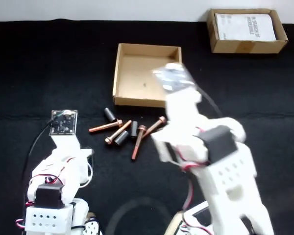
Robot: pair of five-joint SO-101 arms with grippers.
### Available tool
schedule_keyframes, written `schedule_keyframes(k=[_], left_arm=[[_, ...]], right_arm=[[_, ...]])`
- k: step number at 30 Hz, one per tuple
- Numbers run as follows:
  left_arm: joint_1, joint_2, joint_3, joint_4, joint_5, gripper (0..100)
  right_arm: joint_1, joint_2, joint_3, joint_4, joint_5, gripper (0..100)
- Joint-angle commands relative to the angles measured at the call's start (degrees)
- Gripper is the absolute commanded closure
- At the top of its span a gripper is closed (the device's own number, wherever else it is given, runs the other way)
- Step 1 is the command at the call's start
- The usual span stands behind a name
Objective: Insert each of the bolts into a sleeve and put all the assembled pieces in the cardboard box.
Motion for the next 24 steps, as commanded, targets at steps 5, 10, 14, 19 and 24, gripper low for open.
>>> schedule_keyframes(k=[5, 10, 14, 19, 24], left_arm=[[5.67, 12.88, -12.35, 3.34, -0.18, 92], [7.16, 32.66, -25.71, 4.31, 1.49, 92], [13.05, 47.16, -36.35, 9.14, 3.60, 91], [21.14, 61.41, -44.70, 11.96, 7.30, 91], [24.92, 72.92, -51.65, 11.52, 9.23, 91]], right_arm=[[11.65, -20.53, 11.12, 0.40, 0.88, 99.1], [19.12, -31.08, 17.80, 0.40, 2.20, 99.1], [28.44, -36.79, 22.02, 0.04, 6.51, 99.1], [40.40, -43.12, 29.93, -4.26, 11.87, 99.1], [47.87, -49.10, 38.99, -8.40, 15.56, 99.1]])
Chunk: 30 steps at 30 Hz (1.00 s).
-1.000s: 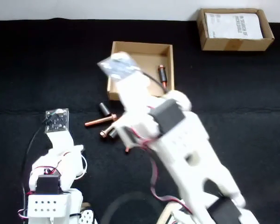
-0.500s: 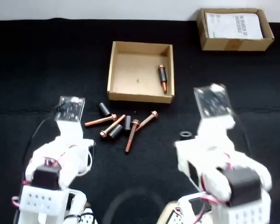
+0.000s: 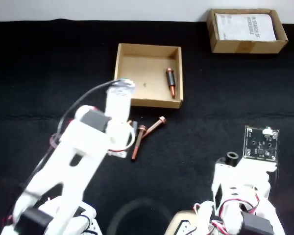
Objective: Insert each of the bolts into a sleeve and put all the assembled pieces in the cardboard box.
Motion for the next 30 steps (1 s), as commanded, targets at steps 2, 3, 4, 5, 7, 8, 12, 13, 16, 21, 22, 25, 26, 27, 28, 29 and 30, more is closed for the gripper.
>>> schedule_keyframes(k=[2, 3, 4, 5, 7, 8, 12, 13, 16, 21, 22, 25, 26, 27, 28, 29, 30], left_arm=[[2.95, 9.80, -8.92, 0.18, 1.32, 91], [3.21, 12.18, -10.68, 0.18, 1.32, 91], [3.38, 14.37, -12.35, 0.18, 1.32, 91], [3.74, 16.75, -13.93, 0.18, 1.32, 91], [3.74, 21.32, -17.45, 0.18, 1.32, 91], [3.74, 23.69, -19.30, 0.18, 1.32, 91], [3.30, 33.36, -26.59, 0.18, 0.97, 91], [3.21, 35.65, -28.18, 0.18, 0.97, 91], [3.21, 41.71, -32.75, 0.18, 0.79, 91], [3.12, 50.68, -39.78, 0.18, 0.70, 91], [3.03, 52.18, -41.10, 0.26, 0.70, 91], [1.71, 56.13, -44.79, 0.44, -1.32, 91], [1.10, 57.10, -45.76, 0.53, -2.02, 91], [0.40, 57.80, -46.55, 0.53, -2.37, 91], [-0.22, 58.33, -47.25, 0.53, -2.64, 91], [-0.92, 58.68, -47.87, 0.53, -2.81, 91], [-1.54, 58.77, -48.13, 0.53, -2.90, 91]], right_arm=[[6.20, -5.32, 6.90, -3.47, 3.60, 99.1], [7.16, -6.46, 8.31, -4.09, 4.22, 99.1], [7.87, -7.43, 9.63, -4.53, 4.84, 99.1], [8.40, -8.40, 10.68, -4.97, 5.45, 99.1], [8.84, -9.45, 11.65, -5.14, 6.68, 99.1], [8.66, -9.80, 11.74, -5.14, 6.86, 99.1], [8.40, -9.80, 12.18, -6.99, 6.86, 99.1], [8.40, -9.80, 12.26, -7.34, 6.86, 99.1], [8.40, -9.80, 12.26, -7.87, 6.95, 99.1], [8.31, -9.80, 12.26, -7.87, 6.95, 99.1], [8.31, -9.80, 12.26, -7.87, 6.95, 99.1], [8.31, -9.80, 12.26, -7.87, 6.95, 99.1], [8.31, -9.80, 12.26, -7.87, 6.95, 99.1], [8.31, -9.80, 12.26, -7.87, 6.95, 99.1], [8.31, -9.80, 12.26, -7.87, 6.95, 99.1], [8.31, -9.80, 12.26, -7.87, 6.95, 99.1], [8.31, -9.80, 12.26, -7.87, 6.95, 99.1]])
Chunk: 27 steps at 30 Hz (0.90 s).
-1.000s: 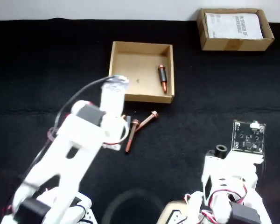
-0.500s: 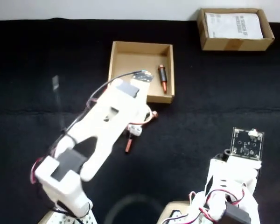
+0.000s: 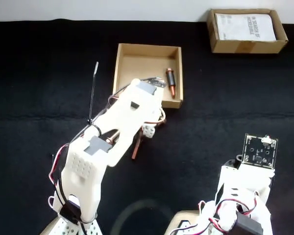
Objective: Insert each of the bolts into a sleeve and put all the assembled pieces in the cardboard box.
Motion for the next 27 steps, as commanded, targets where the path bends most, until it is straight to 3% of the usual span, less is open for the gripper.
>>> schedule_keyframes(k=[1, 5, 8, 13, 27], left_arm=[[-3.12, 0.31, -3.56, -0.09, -0.79, 91], [-3.65, 0.22, -3.30, -0.09, -0.79, 92], [-3.21, 0.04, -3.21, 0.09, -0.79, 100], [-1.01, -0.92, -3.74, 6.77, -0.53, 99], [6.90, -23.87, -2.95, 17.93, -0.44, 99]], right_arm=[[0.57, -0.13, 0.04, -1.10, 0.53, 99.1], [0.57, -0.13, 0.04, -1.10, 0.53, 99.1], [0.57, -0.13, 0.04, -1.19, 0.53, 99.1], [-1.01, -0.13, 0.04, -1.19, 0.53, 99.1], [-2.59, -0.13, 0.04, -5.23, 0.44, 99.1]])
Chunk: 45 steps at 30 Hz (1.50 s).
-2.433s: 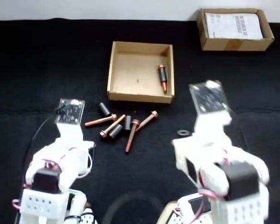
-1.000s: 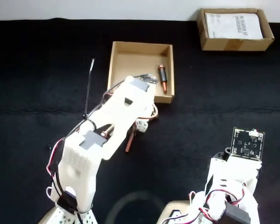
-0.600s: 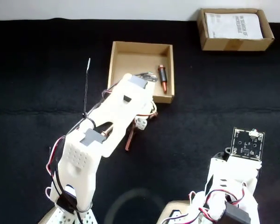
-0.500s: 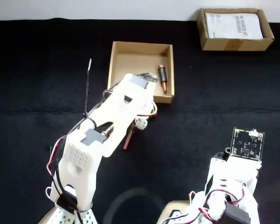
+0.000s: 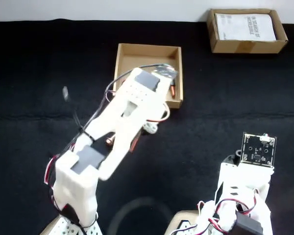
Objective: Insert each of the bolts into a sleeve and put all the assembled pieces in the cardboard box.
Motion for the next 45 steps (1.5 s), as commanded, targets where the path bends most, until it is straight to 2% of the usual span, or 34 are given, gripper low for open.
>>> schedule_keyframes(k=[1, 10, 15, 21, 24, 29, 33, 38, 45], left_arm=[[2.33, -8.13, -0.57, 1.23, 0.09, 99], [5.49, -17.89, 10.07, 0.53, 0.35, 99], [3.65, -23.52, 13.85, -5.71, 7.38, 99], [2.77, -36.62, 21.41, -18.64, 9.05, 99], [2.59, -45.93, 28.97, -28.13, 8.70, 99], [2.68, -63.78, 46.46, -46.07, 8.35, 99], [3.03, -76.88, 59.03, -57.49, 2.02, 99], [2.68, -84.79, 63.78, -58.90, 1.14, 99], [2.68, -84.18, 60.00, -59.08, 1.05, 99]], right_arm=[[-0.75, -0.13, -0.13, -2.42, 0.53, 99.1], [-2.33, -0.22, -0.13, -3.91, 0.53, 99.1], [-8.40, -0.66, -0.13, -6.90, -0.44, 99.1], [-17.45, -0.31, 0.04, -17.19, -11.87, 99.1], [-22.55, -0.66, 2.33, -22.64, -17.58, 99.1], [-30.37, -0.75, 6.90, -28.09, -22.77, 99.1], [-35.82, -0.75, 11.74, -32.66, -24.26, 99.1], [-40.31, -0.75, 17.80, -40.66, -24.18, 99.1], [-45.05, -0.75, 25.71, -47.78, -24.00, 99.1]])
